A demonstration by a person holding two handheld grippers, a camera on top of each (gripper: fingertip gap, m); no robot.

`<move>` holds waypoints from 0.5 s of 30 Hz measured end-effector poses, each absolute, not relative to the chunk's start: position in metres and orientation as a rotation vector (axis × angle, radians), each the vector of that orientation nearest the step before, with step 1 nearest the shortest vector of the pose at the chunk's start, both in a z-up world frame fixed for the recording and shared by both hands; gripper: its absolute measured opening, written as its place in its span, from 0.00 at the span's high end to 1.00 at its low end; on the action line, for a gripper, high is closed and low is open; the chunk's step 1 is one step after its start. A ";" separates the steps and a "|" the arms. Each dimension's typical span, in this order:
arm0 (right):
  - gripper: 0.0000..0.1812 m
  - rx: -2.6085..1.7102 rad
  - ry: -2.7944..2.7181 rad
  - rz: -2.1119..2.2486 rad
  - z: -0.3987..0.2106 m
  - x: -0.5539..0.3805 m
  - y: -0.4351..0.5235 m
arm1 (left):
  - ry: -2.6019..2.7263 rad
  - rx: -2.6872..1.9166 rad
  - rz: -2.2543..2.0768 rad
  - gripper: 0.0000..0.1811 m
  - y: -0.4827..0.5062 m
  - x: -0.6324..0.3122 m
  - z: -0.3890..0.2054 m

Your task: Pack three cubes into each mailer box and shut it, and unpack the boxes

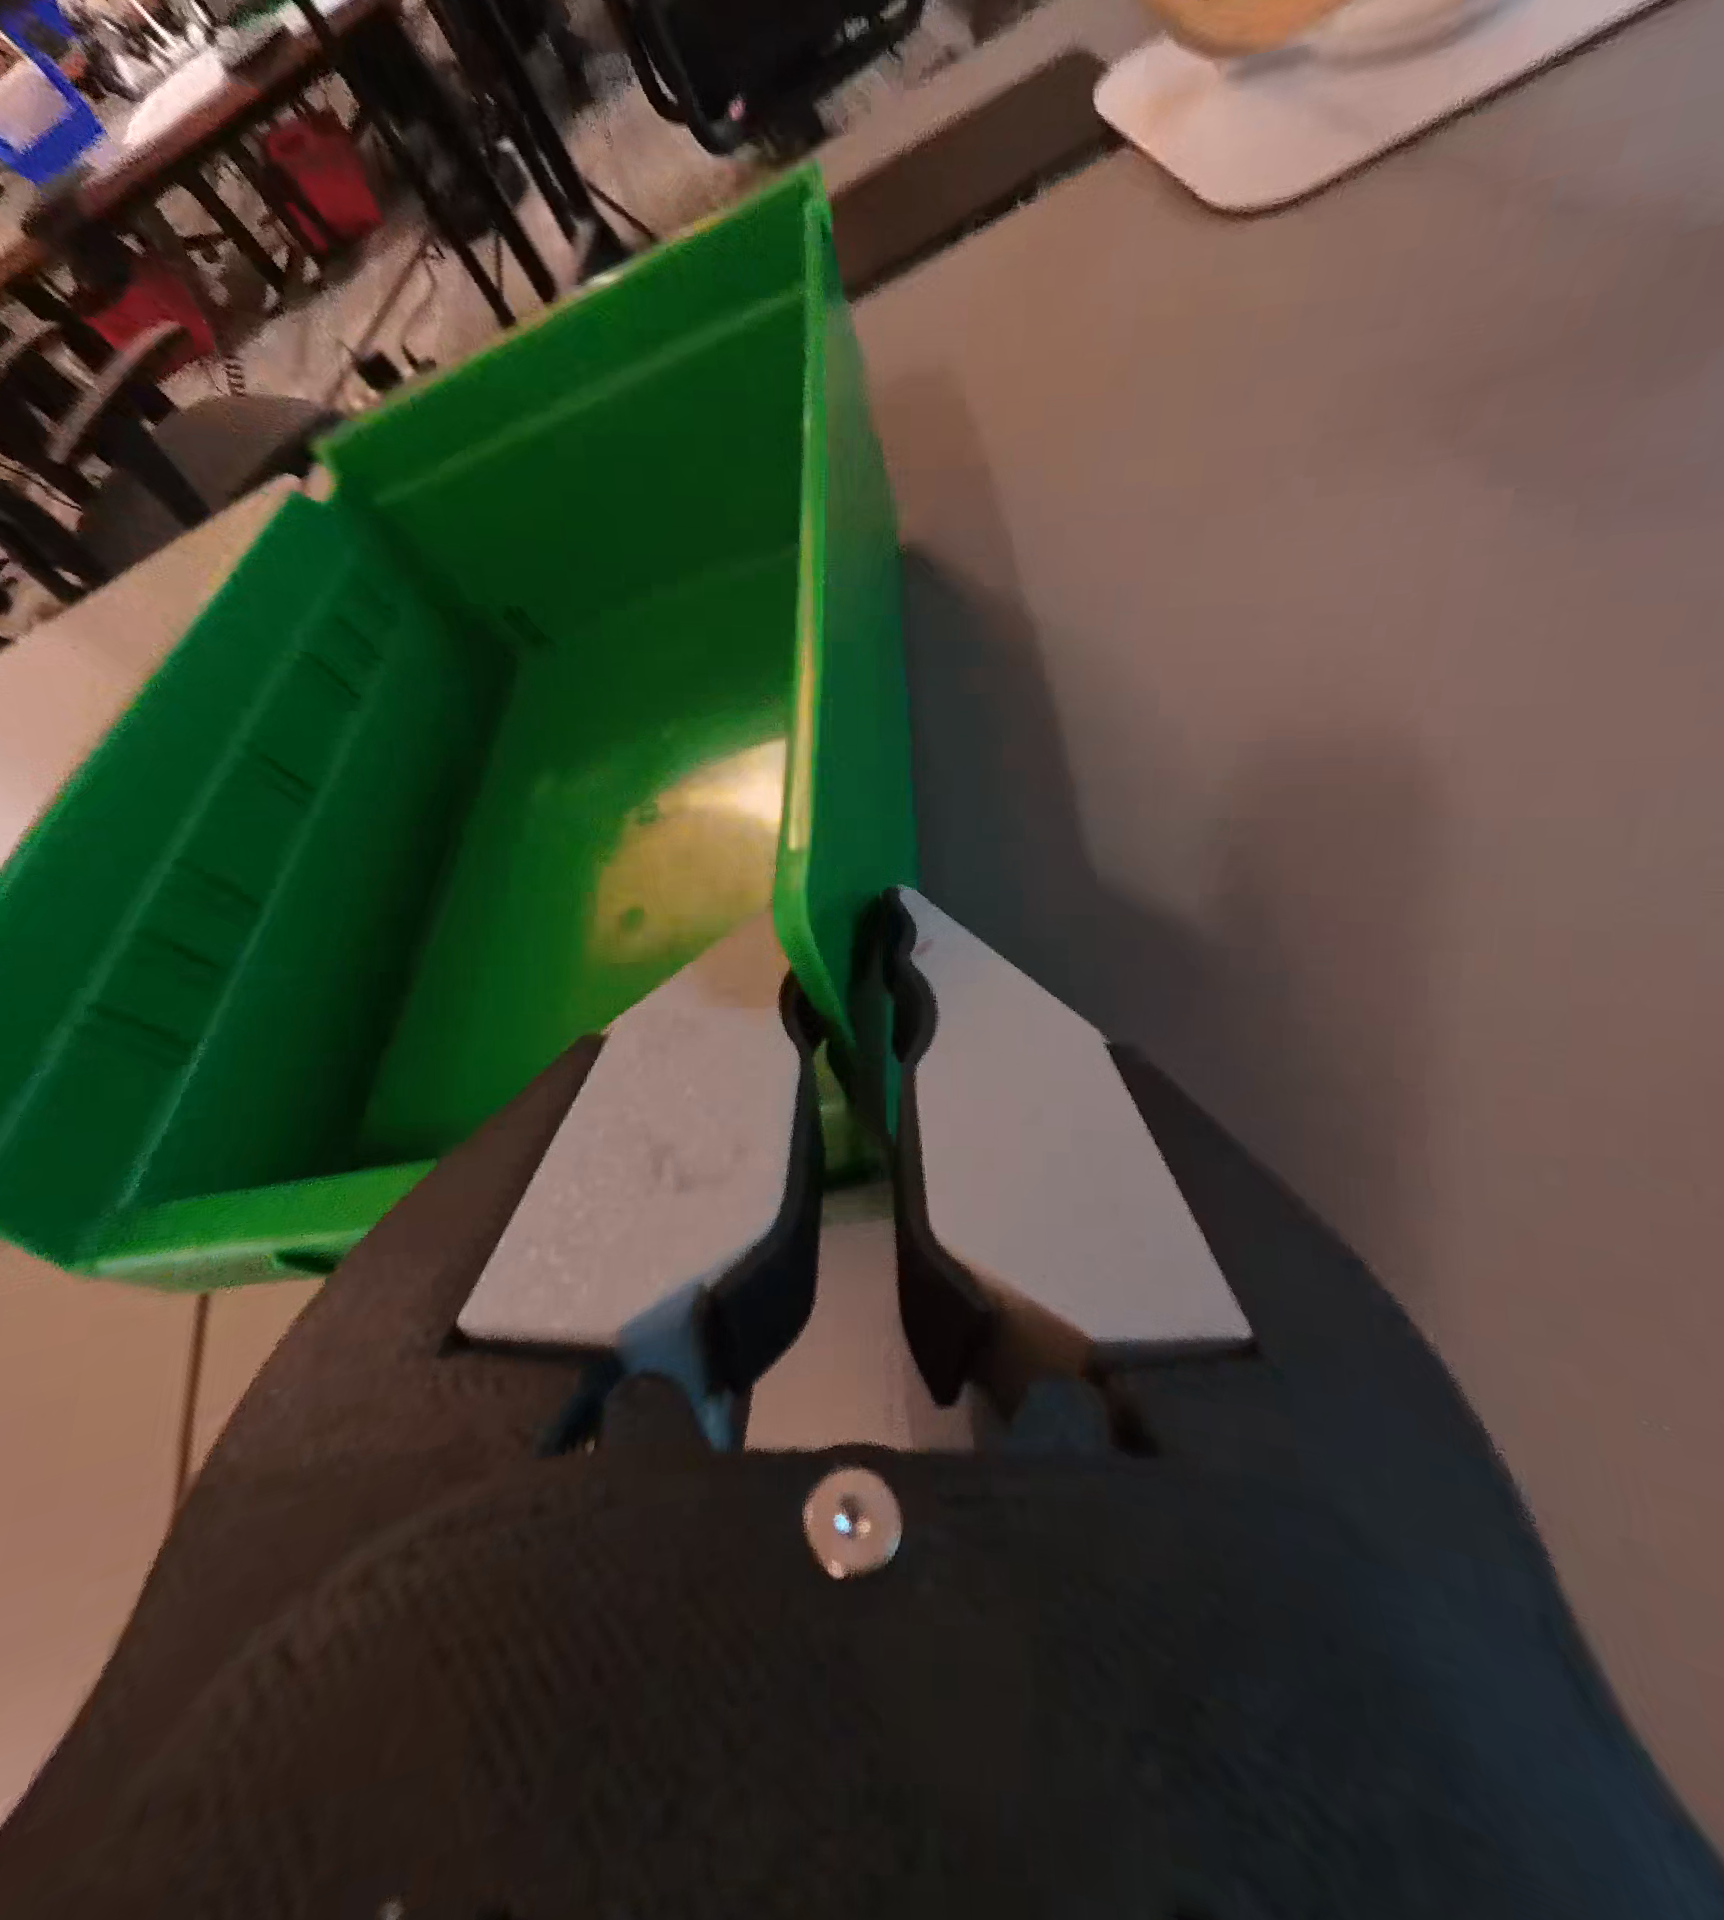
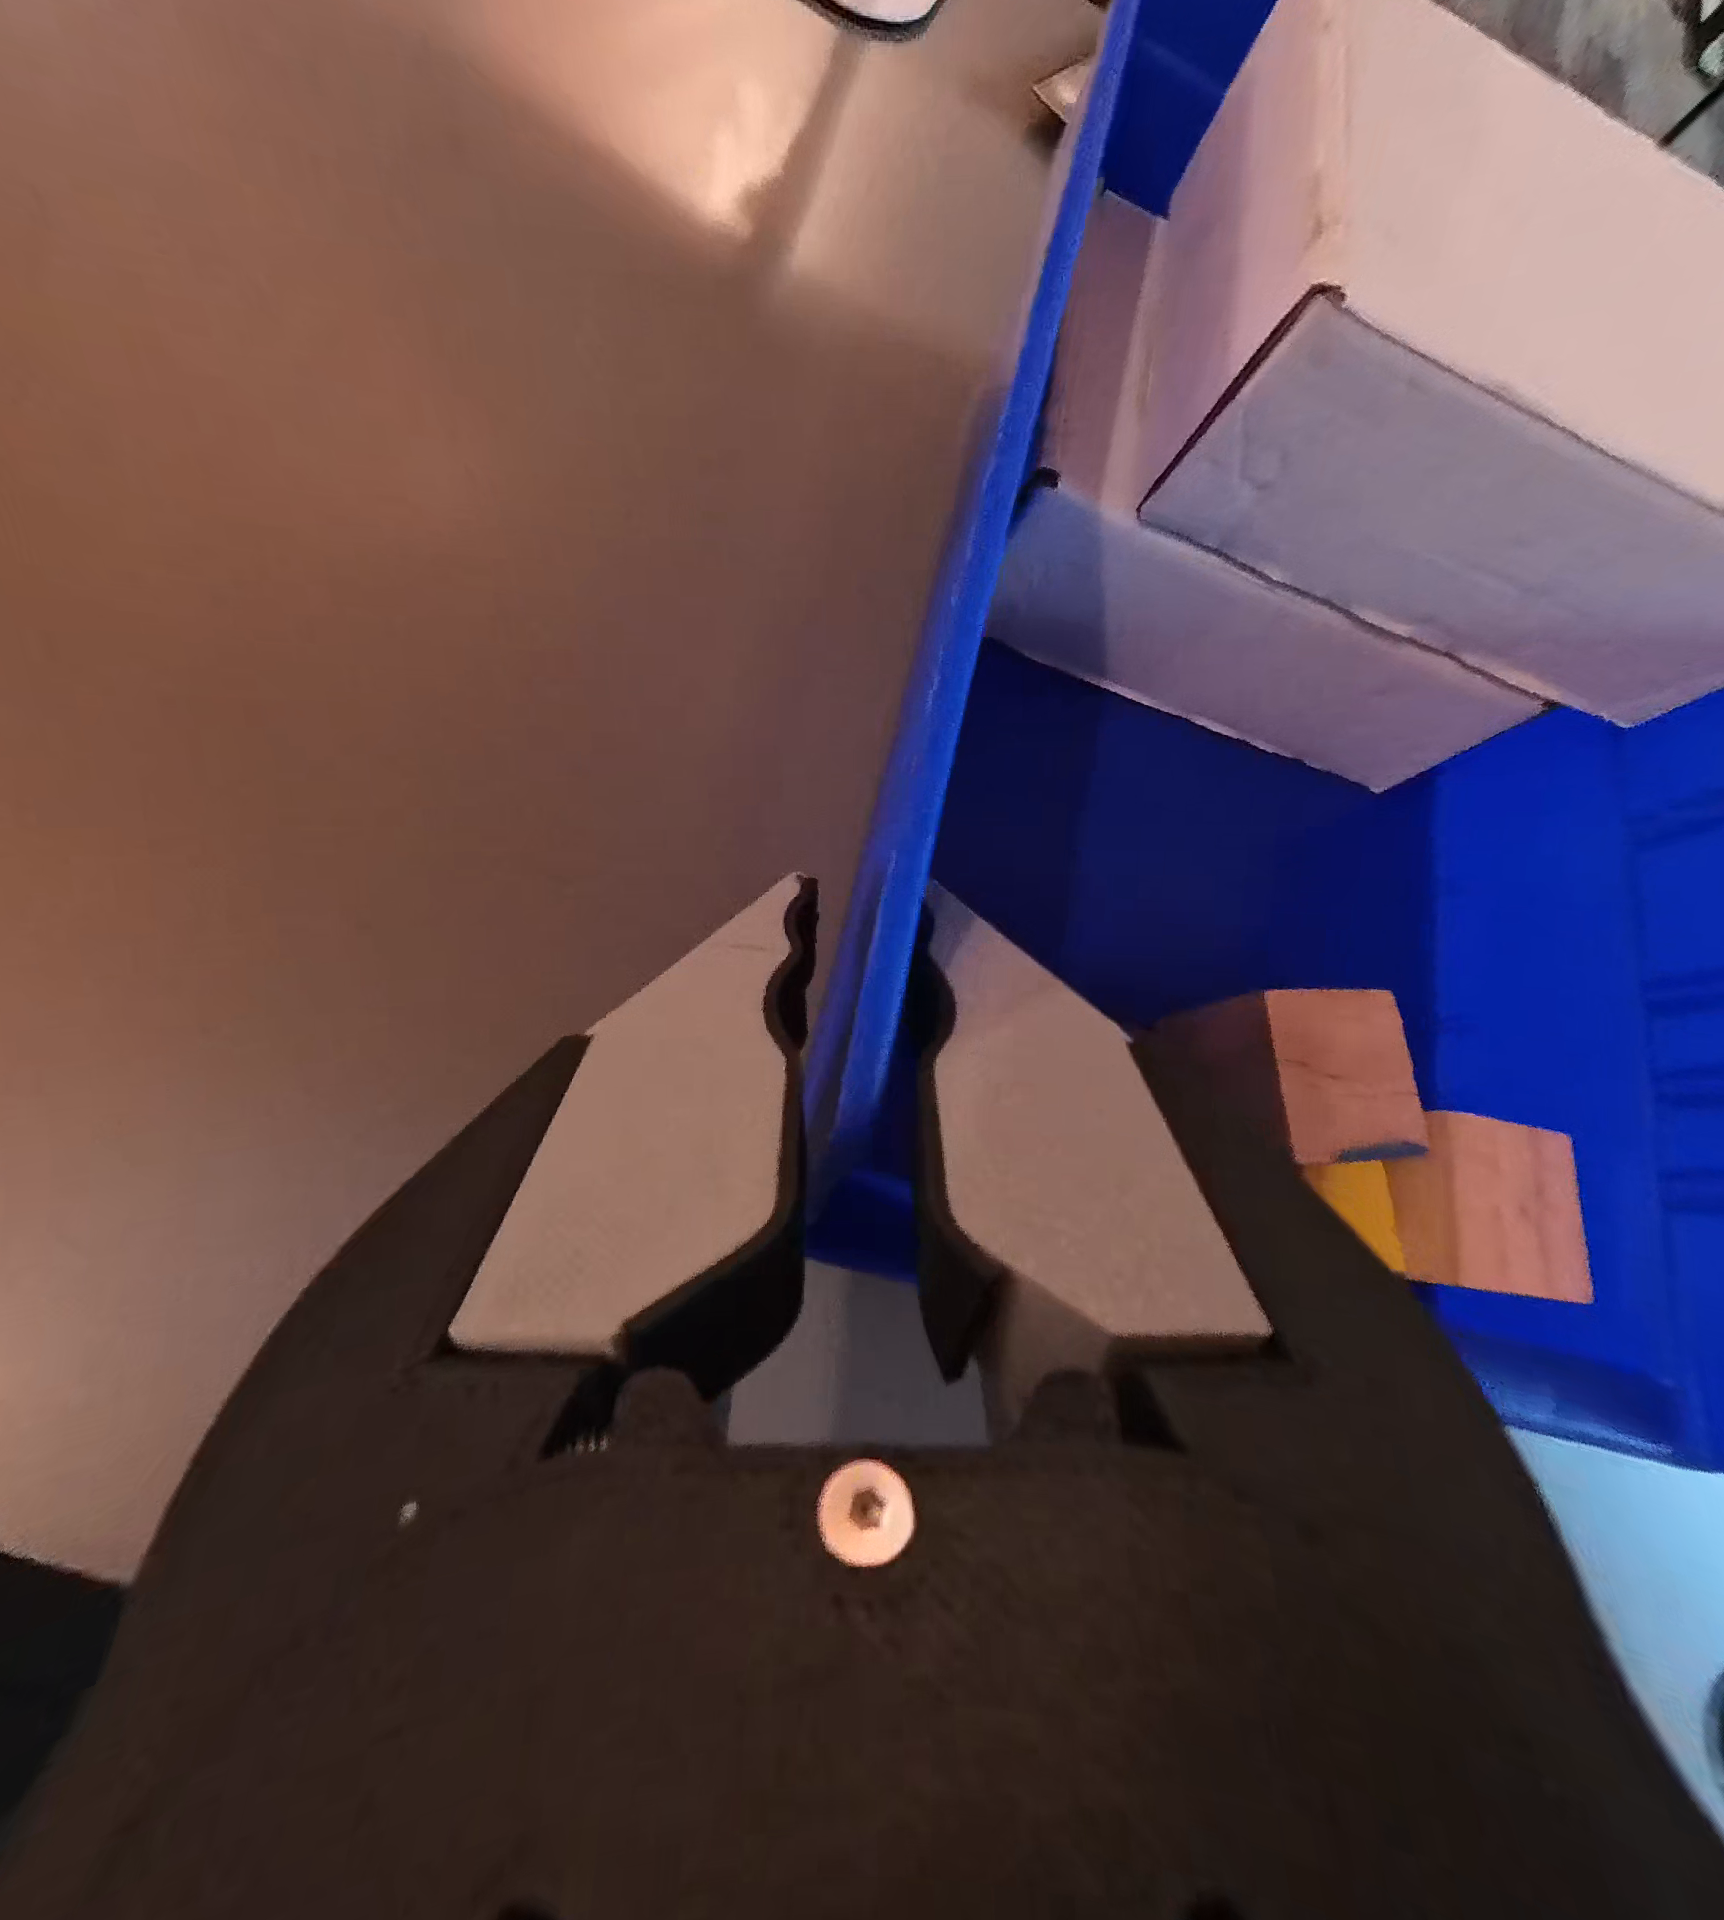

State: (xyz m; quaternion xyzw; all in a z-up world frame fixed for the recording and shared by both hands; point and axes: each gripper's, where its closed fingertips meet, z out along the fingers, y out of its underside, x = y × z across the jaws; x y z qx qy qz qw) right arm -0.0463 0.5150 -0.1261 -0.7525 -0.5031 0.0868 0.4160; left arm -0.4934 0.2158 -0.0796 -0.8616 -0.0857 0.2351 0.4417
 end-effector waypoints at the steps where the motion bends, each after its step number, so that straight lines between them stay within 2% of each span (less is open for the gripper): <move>1: 0.93 -1.902 -1.262 0.235 -0.126 -0.047 0.512 | -0.212 -2.123 0.569 0.97 0.210 -0.493 -0.070; 8: 0.90 -1.877 -1.380 0.307 -0.127 -0.080 0.460 | -0.239 -1.901 0.624 0.96 0.172 -0.487 0.004; 15: 0.85 -1.731 -1.591 0.432 -0.127 -0.180 0.362 | -0.149 -1.709 0.719 0.96 0.165 -0.452 0.055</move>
